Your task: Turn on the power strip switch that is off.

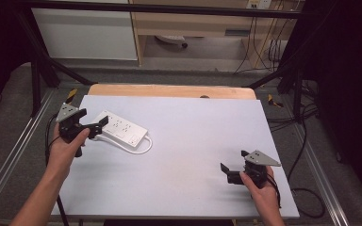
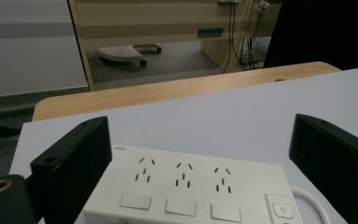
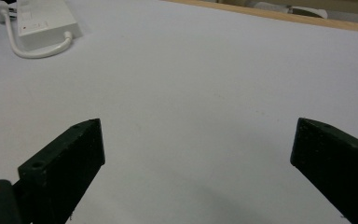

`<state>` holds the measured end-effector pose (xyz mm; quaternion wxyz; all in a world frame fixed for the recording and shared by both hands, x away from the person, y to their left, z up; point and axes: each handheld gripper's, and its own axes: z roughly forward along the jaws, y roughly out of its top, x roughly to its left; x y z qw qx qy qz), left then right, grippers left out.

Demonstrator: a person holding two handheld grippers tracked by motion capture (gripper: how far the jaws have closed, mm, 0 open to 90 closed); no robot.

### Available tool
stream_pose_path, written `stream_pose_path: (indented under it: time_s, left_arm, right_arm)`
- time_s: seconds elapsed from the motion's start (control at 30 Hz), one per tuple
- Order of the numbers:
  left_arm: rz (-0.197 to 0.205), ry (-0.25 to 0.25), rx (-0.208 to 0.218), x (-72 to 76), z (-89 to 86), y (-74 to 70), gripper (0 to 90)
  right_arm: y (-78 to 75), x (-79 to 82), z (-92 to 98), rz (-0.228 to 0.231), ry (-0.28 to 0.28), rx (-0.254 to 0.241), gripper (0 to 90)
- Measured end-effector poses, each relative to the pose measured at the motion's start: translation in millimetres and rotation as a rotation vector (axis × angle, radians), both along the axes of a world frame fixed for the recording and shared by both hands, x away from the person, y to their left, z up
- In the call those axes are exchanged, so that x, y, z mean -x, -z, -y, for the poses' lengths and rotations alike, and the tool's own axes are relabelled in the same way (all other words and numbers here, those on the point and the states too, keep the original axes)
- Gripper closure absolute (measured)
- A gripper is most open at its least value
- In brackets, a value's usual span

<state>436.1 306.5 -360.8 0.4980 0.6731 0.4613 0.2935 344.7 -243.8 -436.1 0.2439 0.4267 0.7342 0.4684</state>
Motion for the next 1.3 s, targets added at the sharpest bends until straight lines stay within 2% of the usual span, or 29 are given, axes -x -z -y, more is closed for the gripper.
stream_pose_path:
  time_s: [0.17, 0.57, 0.93, 1.3]
  left_arm:
    - [0.014, -0.013, 0.003, -2.8, -3.0, 0.7, 6.0]
    - [0.017, -0.029, 0.001, -8.4, -8.2, 4.2, 6.0]
    - [-0.011, -0.043, -0.015, -14.8, -9.5, 10.5, 5.9]
    - [-0.018, -0.058, -0.042, -24.8, -8.0, 18.9, 7.7]
  right_arm:
    - [-0.2, 0.1, 2.0, -0.001, 0.007, -0.006, 3.3]
    - [-0.2, -0.3, 2.5, -0.002, 0.008, -0.006, 3.3]
    - [-0.6, -0.1, 3.3, 0.000, 0.010, -0.006, 3.3]
    - [0.0, -0.3, 2.8, -0.007, 0.007, -0.001, 3.3]
